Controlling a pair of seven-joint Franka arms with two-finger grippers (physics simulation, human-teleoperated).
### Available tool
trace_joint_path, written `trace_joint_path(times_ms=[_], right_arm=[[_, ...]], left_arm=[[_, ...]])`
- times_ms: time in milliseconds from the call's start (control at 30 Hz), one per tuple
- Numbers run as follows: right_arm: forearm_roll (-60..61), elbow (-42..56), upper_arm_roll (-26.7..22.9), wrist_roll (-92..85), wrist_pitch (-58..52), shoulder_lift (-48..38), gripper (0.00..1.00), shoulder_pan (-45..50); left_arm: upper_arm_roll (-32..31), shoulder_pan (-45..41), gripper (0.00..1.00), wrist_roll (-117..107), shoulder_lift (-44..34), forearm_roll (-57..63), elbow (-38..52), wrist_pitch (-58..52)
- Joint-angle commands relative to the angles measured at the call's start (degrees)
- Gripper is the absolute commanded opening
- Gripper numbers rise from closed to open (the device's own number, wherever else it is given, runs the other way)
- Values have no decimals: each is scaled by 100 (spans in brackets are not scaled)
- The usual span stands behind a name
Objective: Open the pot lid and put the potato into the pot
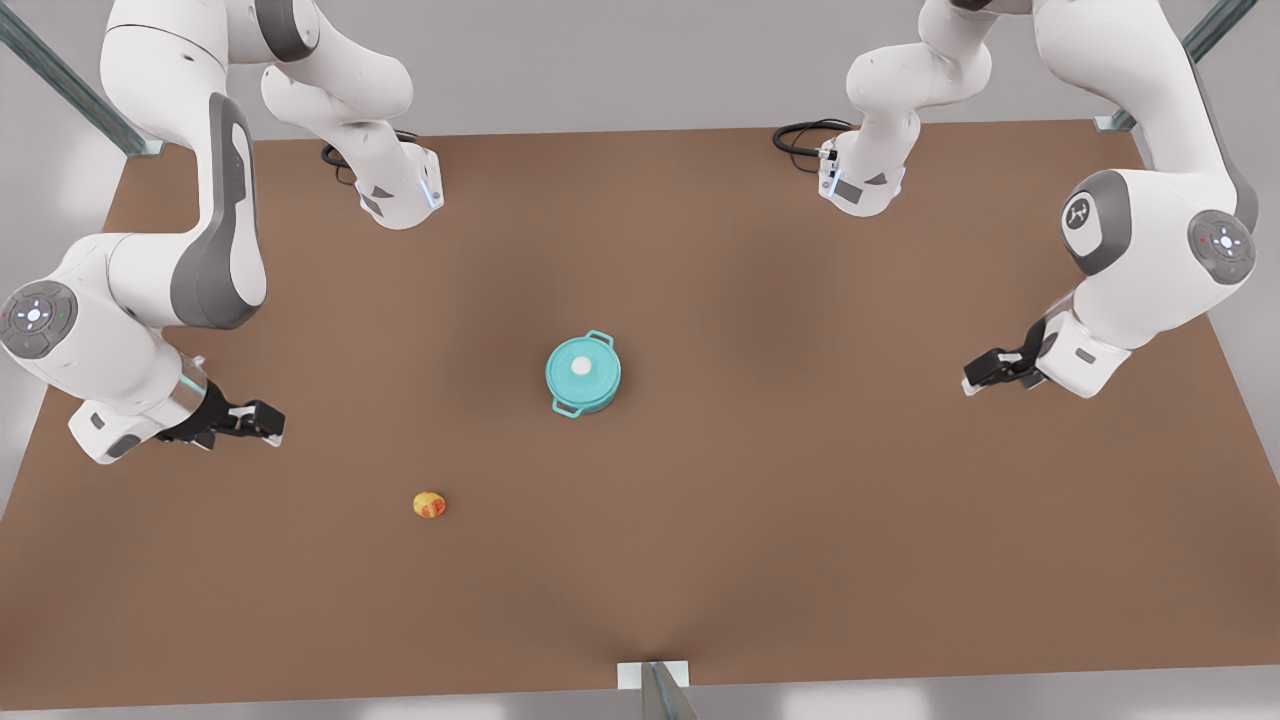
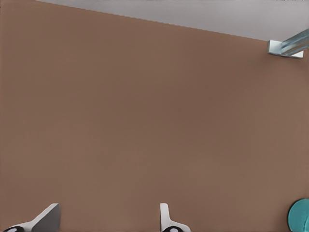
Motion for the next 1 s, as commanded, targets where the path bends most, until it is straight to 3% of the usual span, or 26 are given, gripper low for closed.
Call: trace_joint_path(times_ms=[0,133,267,400,500,600,733,867,967], right_arm=[[4,3,-4,-142,113,-4,100,0],[-197,12,5,-379,43,-22,100,9],[-206,21,137,-2778,43,-13,100,826],[-180,3,163,-4177,130,452,100,958],[-452,-23,155,-3984,1053,1130,100,1547],[-470,-67,155,-3667,1712,1270,100,1574],[-453,-823,111,-3869,3145,1455,100,1108],[-409,-1342,102,-3834,3804,1561,100,923],[-417,-1403,111,-3904,3752,1675,100,923]], left_arm=[[-13,-17,100,-337,-3,50,4,83],[-22,-26,100,-829,-3,33,13,-118],[-153,-386,100,-864,32,-99,57,-31],[-1498,-430,100,-1267,-38,392,57,-75],[-2412,-614,100,-2285,32,745,66,-163],[-2536,-1906,100,-5301,928,1025,479,-92],[-2509,-2486,100,-6646,1438,1614,145,945],[-2492,-3347,100,-8141,3230,2968,1805,1085],[-1965,-4130,100,-8194,3934,3206,2799,1077]])
